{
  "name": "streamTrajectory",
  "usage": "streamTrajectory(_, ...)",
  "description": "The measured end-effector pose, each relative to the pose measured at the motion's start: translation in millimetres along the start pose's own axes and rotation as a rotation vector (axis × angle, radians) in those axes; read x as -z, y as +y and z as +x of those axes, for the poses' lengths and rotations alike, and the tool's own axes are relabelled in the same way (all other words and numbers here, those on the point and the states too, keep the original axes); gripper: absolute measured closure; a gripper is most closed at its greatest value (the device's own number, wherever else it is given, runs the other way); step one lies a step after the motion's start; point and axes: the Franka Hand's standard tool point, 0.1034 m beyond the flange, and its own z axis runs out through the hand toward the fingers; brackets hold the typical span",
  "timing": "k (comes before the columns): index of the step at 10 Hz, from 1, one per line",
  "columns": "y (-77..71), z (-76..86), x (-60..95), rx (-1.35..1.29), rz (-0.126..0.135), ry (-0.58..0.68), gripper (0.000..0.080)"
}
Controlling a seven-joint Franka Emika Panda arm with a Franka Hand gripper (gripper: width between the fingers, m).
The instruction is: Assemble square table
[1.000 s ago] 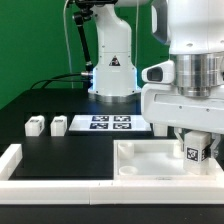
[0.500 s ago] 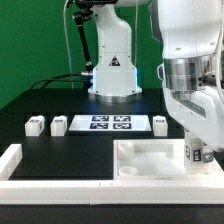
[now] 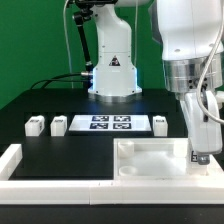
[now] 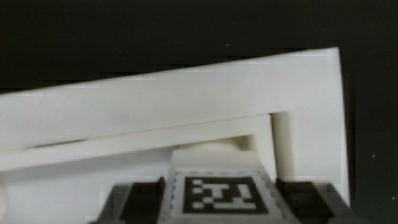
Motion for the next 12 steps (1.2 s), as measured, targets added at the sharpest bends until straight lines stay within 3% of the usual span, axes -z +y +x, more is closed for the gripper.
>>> streamTrajectory(4, -1.1, -1.5, 0.2, -0.158, 0.012, -0.008, 0.0503)
streamTrajectory(5, -1.1, -1.7, 0.2, -0.147, 0.012, -0.008, 0.0293)
streamTrajectory(6, -1.1, -1.8, 0.1, -0.142, 0.012, -0.008, 0.0293)
streamTrajectory(7, -1.1, -3.1, 1.4, -0.121, 0.013, -0.009, 0.0179)
streamTrajectory(10, -7.0, -12.2, 25.9, -0.031, 0.037, -0.026, 0.0151)
streamTrajectory(11, -1.6, -16.0, 33.6, -0.023, 0.039, -0.03, 0.0151)
streamTrajectory(12, 0.3, -15.0, 31.4, -0.02, 0.034, -0.028, 0.015)
